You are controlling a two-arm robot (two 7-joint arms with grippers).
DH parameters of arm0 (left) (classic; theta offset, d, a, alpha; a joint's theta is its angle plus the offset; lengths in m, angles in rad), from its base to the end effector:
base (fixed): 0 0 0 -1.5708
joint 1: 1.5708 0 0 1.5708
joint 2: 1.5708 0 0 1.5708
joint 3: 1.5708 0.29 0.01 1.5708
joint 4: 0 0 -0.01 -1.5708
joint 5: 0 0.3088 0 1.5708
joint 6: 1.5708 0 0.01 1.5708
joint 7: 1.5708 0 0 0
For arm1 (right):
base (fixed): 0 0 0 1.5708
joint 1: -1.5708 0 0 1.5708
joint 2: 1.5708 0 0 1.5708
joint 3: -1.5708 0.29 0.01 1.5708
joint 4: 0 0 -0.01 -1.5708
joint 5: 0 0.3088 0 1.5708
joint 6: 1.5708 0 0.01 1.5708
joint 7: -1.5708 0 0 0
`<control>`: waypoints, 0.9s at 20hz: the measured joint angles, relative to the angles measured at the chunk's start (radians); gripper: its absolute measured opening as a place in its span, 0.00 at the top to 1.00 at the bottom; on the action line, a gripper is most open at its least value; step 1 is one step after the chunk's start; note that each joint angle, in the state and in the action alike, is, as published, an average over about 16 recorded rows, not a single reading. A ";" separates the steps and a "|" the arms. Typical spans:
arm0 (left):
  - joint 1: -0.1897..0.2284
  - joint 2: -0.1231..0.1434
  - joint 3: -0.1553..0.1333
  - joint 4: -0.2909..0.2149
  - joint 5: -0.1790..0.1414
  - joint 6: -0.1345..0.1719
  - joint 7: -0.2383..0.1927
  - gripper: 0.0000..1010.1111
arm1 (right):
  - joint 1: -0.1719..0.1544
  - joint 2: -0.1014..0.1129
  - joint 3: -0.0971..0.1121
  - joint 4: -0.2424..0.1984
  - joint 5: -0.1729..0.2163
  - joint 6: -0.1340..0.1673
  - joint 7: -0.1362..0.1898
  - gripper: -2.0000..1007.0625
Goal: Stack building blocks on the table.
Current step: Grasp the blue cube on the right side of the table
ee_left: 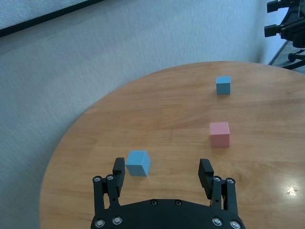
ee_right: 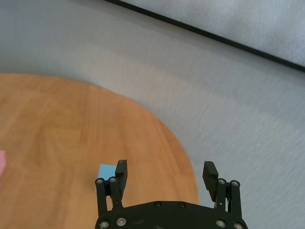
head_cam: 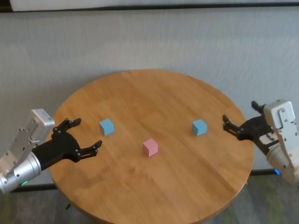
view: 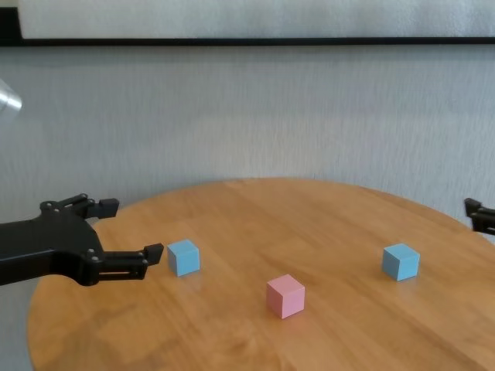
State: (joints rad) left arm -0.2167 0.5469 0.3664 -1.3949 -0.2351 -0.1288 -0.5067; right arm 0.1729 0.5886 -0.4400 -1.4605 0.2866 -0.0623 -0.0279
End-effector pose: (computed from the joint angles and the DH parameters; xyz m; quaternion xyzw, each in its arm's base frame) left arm 0.3719 0.0859 -0.2894 0.1400 -0.1046 0.3856 0.9060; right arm 0.3515 -0.0704 -0.2991 -0.1366 -0.1013 -0.5810 0.7959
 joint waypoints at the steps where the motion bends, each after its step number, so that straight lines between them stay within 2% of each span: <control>1: -0.001 -0.001 0.001 0.001 0.000 0.000 -0.001 0.01 | -0.004 -0.004 0.002 -0.008 0.006 0.010 0.000 0.01; 7: -0.007 -0.006 0.005 0.009 -0.004 -0.002 -0.006 0.01 | -0.025 -0.039 0.012 -0.042 0.040 0.078 0.010 0.01; 10: -0.010 -0.008 0.006 0.012 -0.006 -0.003 -0.008 0.01 | -0.023 -0.061 0.012 -0.039 0.049 0.106 0.021 0.01; 13: -0.011 -0.010 0.008 0.014 -0.007 -0.003 -0.010 0.01 | -0.004 -0.086 0.009 -0.008 0.052 0.128 0.035 0.01; 18: -0.014 -0.011 0.009 0.017 -0.008 -0.004 -0.011 0.01 | 0.051 -0.131 -0.004 0.084 0.037 0.150 0.058 0.01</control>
State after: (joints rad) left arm -0.2302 0.5355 0.3752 -1.3778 -0.2436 -0.1327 -0.5180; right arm 0.2235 0.4576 -0.4436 -1.3765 0.3235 0.0877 0.0301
